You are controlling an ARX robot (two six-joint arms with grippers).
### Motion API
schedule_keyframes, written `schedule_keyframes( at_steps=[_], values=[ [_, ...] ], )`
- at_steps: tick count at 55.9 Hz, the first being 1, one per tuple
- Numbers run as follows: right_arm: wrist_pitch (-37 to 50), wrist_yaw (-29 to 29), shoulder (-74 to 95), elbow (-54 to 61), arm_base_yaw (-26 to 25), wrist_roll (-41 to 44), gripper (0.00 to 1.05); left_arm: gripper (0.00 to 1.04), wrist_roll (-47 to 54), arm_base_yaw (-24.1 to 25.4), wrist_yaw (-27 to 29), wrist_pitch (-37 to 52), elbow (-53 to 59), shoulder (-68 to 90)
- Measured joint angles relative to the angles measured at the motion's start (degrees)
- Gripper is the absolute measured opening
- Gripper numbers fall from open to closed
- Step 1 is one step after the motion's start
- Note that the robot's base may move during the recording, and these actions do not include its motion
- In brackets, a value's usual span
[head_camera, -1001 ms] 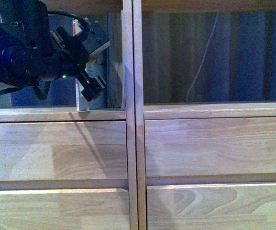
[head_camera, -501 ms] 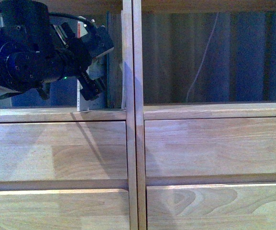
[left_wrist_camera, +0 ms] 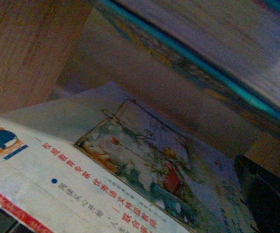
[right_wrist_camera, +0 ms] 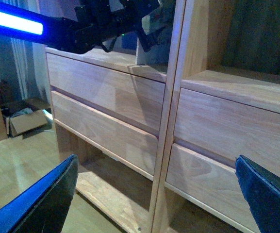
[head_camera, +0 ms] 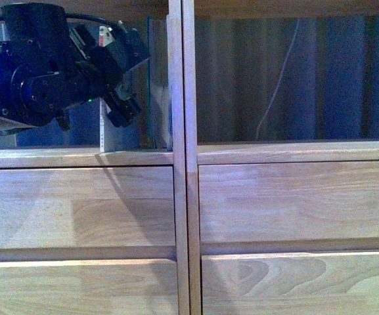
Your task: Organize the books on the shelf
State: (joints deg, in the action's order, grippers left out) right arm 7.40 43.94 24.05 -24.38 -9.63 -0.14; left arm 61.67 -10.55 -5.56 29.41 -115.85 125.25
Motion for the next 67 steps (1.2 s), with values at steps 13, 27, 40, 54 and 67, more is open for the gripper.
schedule_keyframes(
  at_steps=[13,27,40,54,67],
  values=[
    [0.0,0.0,0.0,0.0,0.0,0.0,0.98,0.97,0.0,-1.0,-1.4,0.7,3.1,0.0],
    [0.0,0.0,0.0,0.0,0.0,0.0,0.98,0.97,-3.1,-0.4,-2.4,3.5,8.6,-2.5],
    [0.0,0.0,0.0,0.0,0.0,0.0,0.98,0.97,-21.2,1.5,-2.5,6.4,19.3,-11.4],
    [0.0,0.0,0.0,0.0,0.0,0.0,0.98,0.97,-44.3,5.4,-3.0,3.7,32.7,-22.7],
    [0.0,0.0,0.0,0.0,0.0,0.0,0.98,0.97,-54.9,5.5,-14.6,5.8,53.5,-39.1]
  ],
)
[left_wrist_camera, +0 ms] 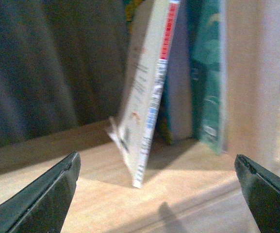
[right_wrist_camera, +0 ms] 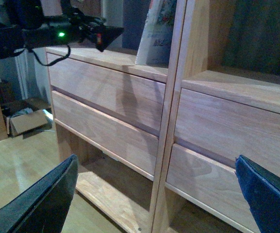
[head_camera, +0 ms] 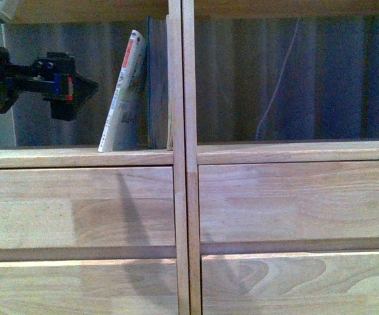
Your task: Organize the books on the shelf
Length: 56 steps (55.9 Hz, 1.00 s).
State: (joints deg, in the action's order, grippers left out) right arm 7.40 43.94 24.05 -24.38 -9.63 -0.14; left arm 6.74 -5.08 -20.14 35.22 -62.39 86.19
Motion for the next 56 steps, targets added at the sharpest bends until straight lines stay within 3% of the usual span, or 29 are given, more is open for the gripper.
schedule_keyframes(
  at_steps=[7,22,23,26,31,32,38,43,46,52,56],
  values=[
    [0.0,0.0,0.0,0.0,0.0,0.0,0.98,0.97,-5.4,1.4,-4.1,0.0,10.0,-9.6],
    [0.0,0.0,0.0,0.0,0.0,0.0,0.98,0.97,-16.9,12.2,-7.4,-2.6,28.7,-33.2],
    [0.0,0.0,0.0,0.0,0.0,0.0,0.98,0.97,-16.9,12.3,-6.8,-3.0,28.8,-34.0],
    [0.0,0.0,0.0,0.0,0.0,0.0,0.98,0.87,-14.2,10.4,3.9,-11.9,28.0,-36.9],
    [0.0,0.0,0.0,0.0,0.0,0.0,0.98,0.73,-10.4,8.0,15.6,-18.4,30.9,-40.0],
    [-0.2,-1.2,-0.1,0.0,0.2,0.0,0.97,0.70,-10.1,7.2,17.6,-18.4,32.1,-40.4],
    [-8.8,-28.3,-3.0,0.9,7.9,0.0,0.80,0.50,-8.3,5.4,19.6,-16.9,38.2,-43.3],
    [-8.5,-41.1,-5.0,4.0,9.1,0.0,0.67,0.36,-7.8,5.3,19.9,-15.6,41.6,-45.5],
    [-7.8,-43.9,-6.1,6.3,9.1,0.0,0.56,0.26,-7.7,5.3,20.0,-14.9,43.8,-47.1],
    [-8.1,-43.6,-9.5,9.9,9.4,0.0,0.36,0.04,-7.5,5.2,20.0,-14.1,47.7,-50.0],
    [-10.1,-43.8,-13.0,11.8,9.4,0.0,0.23,0.03,-7.4,5.2,20.1,-13.8,49.7,-51.6]
  ],
)
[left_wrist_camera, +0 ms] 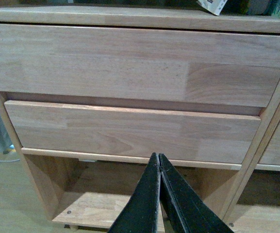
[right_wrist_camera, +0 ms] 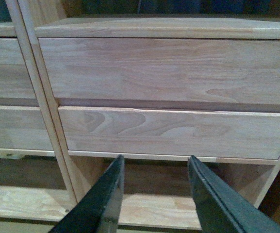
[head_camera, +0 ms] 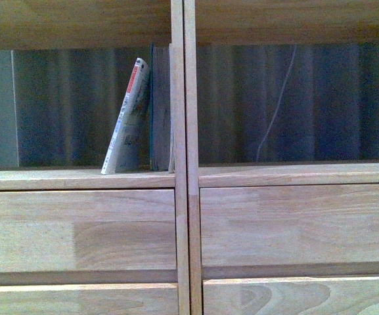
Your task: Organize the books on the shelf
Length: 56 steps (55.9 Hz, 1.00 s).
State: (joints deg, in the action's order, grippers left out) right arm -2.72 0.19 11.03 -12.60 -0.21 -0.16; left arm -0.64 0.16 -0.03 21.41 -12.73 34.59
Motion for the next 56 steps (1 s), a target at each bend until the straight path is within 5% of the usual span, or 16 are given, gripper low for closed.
schedule_keyframes(
  at_steps=[7,56],
  values=[
    [0.4,0.0,-2.7,2.0,0.0,0.0,0.03,0.03,0.0,-0.1,-0.1,0.0,2.5,-2.6],
    [2.5,0.0,-10.4,11.8,0.0,0.0,0.03,0.03,0.1,-0.1,0.0,-7.6,12.1,-20.6]
  ],
)
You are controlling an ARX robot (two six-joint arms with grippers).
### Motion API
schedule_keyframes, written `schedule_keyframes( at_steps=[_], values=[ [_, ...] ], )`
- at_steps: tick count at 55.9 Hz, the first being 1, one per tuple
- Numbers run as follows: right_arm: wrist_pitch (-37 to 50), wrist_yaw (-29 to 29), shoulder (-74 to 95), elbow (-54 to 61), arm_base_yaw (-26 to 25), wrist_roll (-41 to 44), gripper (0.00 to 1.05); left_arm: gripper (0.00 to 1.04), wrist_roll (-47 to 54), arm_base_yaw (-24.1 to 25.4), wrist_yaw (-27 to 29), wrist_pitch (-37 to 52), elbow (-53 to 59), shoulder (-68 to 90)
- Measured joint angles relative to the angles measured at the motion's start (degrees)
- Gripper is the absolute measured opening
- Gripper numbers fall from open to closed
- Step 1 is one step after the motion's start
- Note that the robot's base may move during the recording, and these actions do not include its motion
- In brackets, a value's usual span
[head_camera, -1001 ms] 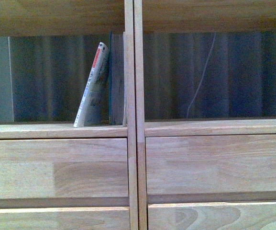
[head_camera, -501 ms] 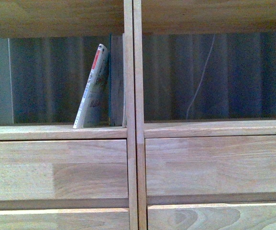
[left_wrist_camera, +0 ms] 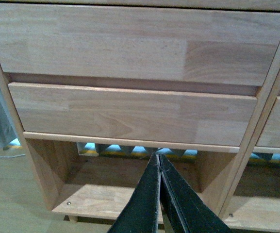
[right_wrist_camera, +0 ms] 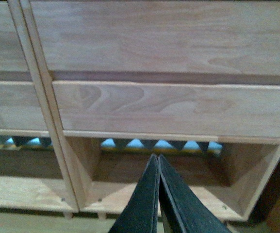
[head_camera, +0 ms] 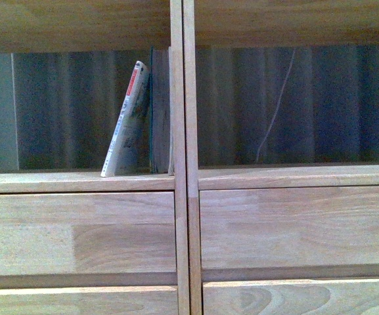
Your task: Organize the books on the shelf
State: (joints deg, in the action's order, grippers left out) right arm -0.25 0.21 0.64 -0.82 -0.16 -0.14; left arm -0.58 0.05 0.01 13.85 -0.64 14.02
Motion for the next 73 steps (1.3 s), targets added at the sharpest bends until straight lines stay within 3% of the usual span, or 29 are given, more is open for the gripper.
schedule_keyframes(
  at_steps=[14,20,43,61,69,73],
  values=[
    [0.0,0.0,-0.3,0.0,0.0,0.0,0.03,0.03,0.0,0.0,0.0,-3.7,0.0,-4.0],
    [0.0,0.0,-0.3,0.0,0.0,0.0,0.03,0.03,0.1,0.0,0.0,-13.0,0.0,-11.8],
    [0.0,0.0,-0.3,0.0,0.0,0.0,0.04,0.03,0.1,0.0,0.0,-13.7,0.0,-13.7],
    [0.0,0.0,-0.3,0.0,0.0,0.0,0.73,0.70,0.1,0.0,0.0,-13.7,0.0,-13.7],
    [0.0,0.0,-0.3,0.0,0.0,0.0,0.96,0.94,0.1,0.0,0.0,-13.7,0.0,-13.7],
    [0.0,0.0,-0.3,0.0,0.0,0.0,0.98,0.98,0.2,0.0,0.0,-13.7,0.0,-13.7]
  ],
)
